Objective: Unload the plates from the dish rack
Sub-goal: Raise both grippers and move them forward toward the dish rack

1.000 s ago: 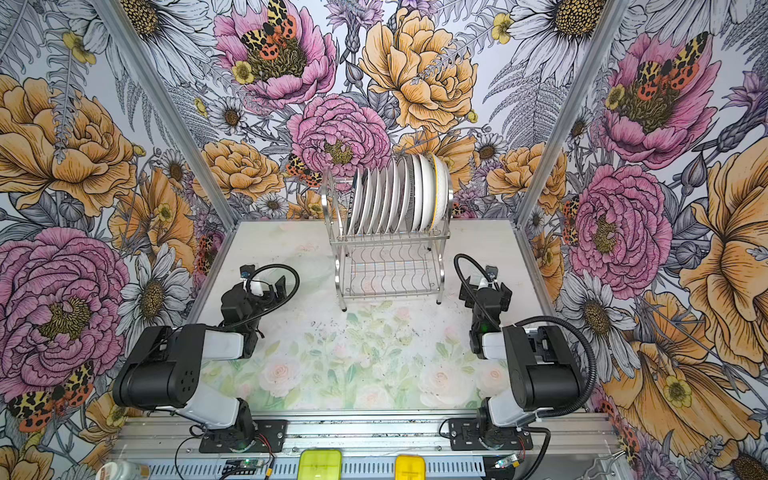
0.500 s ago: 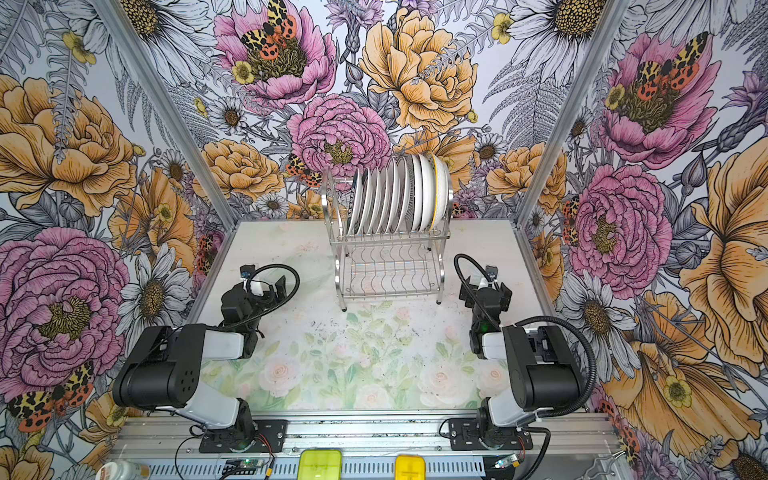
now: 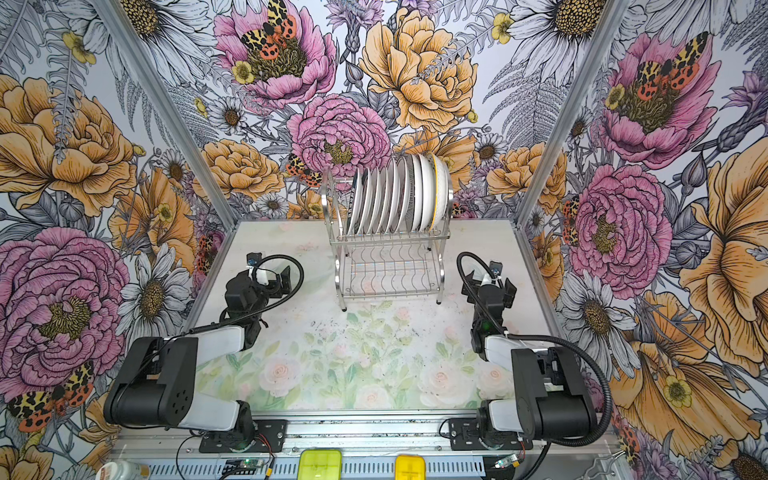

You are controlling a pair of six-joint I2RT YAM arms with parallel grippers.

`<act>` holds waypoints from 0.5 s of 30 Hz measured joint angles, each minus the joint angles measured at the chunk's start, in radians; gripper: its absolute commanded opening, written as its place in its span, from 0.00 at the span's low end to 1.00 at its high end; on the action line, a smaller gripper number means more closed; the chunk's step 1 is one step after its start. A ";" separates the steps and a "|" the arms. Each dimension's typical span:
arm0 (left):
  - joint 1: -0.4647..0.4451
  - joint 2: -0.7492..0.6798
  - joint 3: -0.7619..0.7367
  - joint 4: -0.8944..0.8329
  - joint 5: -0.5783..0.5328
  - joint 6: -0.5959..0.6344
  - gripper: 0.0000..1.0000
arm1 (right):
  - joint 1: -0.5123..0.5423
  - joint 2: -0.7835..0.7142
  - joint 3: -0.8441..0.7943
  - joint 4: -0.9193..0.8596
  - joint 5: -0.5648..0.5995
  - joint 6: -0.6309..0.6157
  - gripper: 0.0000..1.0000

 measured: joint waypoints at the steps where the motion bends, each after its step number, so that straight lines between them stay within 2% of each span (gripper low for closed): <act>1: -0.020 -0.011 0.008 -0.023 -0.023 0.009 0.99 | 0.000 -0.020 0.005 -0.013 0.005 0.000 1.00; 7: -0.088 -0.063 0.102 -0.203 -0.095 0.002 0.99 | 0.000 -0.138 0.069 -0.172 0.029 0.048 0.99; 11: -0.104 -0.119 0.145 -0.296 -0.116 -0.071 0.99 | 0.000 -0.198 0.169 -0.337 0.011 0.124 0.99; 15: -0.130 -0.154 0.220 -0.444 -0.117 -0.167 0.99 | 0.000 -0.248 0.238 -0.494 -0.059 0.212 1.00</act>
